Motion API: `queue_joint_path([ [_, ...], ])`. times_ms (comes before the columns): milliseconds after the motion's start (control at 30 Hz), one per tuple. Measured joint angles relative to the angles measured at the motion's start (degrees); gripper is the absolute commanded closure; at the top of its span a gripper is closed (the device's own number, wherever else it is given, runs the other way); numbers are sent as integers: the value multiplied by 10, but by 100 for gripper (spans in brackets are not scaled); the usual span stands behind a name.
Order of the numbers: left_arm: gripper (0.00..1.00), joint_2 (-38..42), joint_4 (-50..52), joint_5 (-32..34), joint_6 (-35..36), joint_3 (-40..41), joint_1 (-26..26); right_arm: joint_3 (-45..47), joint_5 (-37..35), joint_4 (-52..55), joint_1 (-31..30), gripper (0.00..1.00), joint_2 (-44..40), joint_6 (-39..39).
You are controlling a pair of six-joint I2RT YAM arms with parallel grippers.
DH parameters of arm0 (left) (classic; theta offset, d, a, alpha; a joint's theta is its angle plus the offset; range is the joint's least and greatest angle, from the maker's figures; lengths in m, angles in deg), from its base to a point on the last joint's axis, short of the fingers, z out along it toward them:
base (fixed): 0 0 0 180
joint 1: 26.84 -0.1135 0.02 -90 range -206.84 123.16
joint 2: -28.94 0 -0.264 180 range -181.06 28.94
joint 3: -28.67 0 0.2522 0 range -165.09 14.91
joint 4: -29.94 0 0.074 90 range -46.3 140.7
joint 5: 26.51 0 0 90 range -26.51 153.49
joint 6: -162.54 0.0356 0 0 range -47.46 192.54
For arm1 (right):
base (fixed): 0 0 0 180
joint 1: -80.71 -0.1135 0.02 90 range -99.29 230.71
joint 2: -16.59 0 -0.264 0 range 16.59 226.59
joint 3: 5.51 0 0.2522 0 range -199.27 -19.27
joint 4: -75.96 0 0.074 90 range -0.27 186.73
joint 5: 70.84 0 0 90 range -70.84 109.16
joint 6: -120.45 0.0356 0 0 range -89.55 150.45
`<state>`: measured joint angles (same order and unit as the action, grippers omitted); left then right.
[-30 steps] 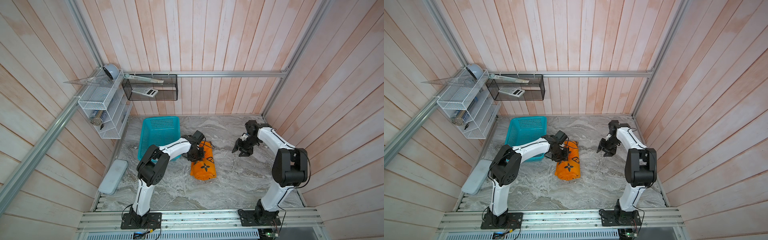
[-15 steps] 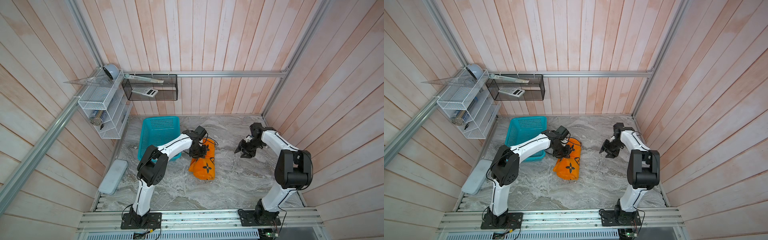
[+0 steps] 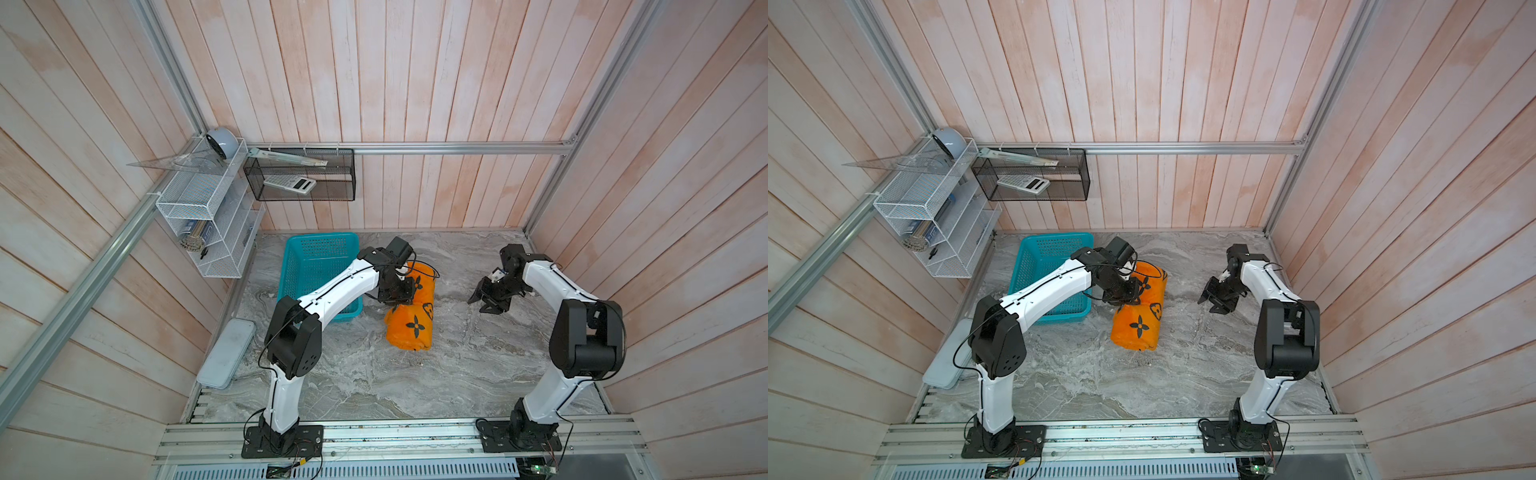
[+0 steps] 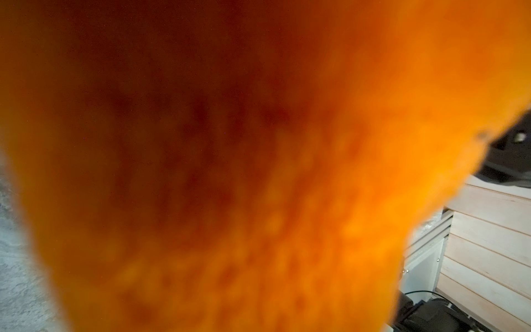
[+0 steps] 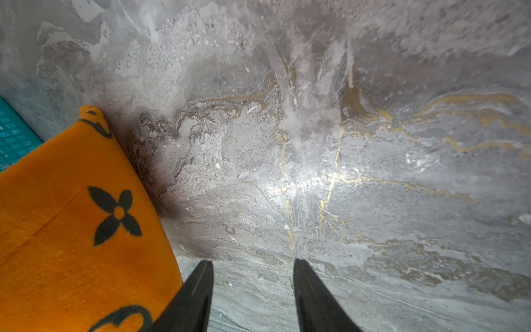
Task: Roll up the pillowcase
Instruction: Pick up the pillowcase at the center of the board, then place the pillowcase in the bin.
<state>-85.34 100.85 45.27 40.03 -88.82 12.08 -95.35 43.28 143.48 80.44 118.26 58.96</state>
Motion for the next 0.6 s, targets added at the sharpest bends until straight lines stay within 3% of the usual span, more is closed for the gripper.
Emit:
queue_joint_path([
  [300,100,8,-19,-26,0,0,-19,-1,0,-2,0,50,0,0],
  [600,100,57,-11,-14,25,0,-80,-1,0,-2,0,50,0,0],
])
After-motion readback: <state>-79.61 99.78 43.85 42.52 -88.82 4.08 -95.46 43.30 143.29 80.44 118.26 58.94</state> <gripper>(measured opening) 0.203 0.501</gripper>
